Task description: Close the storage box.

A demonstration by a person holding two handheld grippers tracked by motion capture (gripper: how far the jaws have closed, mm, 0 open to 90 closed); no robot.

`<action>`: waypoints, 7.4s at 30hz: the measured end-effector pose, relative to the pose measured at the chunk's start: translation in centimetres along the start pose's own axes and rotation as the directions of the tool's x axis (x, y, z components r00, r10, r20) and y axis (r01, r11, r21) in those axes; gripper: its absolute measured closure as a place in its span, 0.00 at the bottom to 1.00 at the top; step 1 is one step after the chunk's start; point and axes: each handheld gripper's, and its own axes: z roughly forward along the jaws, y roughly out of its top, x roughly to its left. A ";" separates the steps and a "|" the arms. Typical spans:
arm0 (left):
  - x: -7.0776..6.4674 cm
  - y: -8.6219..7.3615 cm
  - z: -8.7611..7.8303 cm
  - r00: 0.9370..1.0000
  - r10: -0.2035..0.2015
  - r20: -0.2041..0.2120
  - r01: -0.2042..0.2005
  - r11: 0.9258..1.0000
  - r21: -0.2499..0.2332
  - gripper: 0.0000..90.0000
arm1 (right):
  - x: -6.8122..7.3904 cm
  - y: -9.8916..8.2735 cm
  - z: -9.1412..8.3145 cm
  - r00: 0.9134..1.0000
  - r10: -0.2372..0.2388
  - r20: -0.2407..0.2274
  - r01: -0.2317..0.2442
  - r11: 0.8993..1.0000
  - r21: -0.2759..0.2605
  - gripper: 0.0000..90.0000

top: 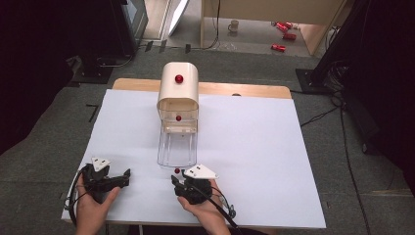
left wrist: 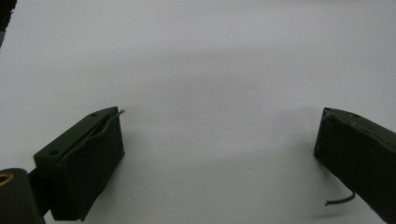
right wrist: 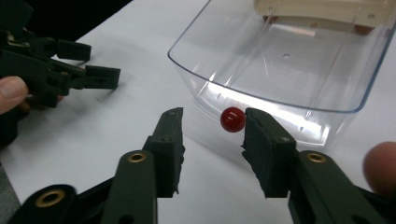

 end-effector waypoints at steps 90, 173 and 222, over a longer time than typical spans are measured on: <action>0.0 0.0 0.0 1.000 0.000 -0.001 0.000 1.000 -0.001 0.01 | -1.2 3.5 4.3 0.990 0.071 0.122 -0.065 0.997 -0.050 0.79; 0.0 0.0 0.0 1.000 0.001 0.000 -0.001 1.000 0.000 0.01 | -5.1 7.7 9.6 0.969 0.101 0.225 -0.091 0.994 -0.055 0.83; 0.0 0.0 0.0 1.000 0.000 -0.001 0.000 1.000 0.000 0.01 | -14.6 4.0 -2.3 0.976 0.030 0.215 -0.029 1.000 -0.005 0.00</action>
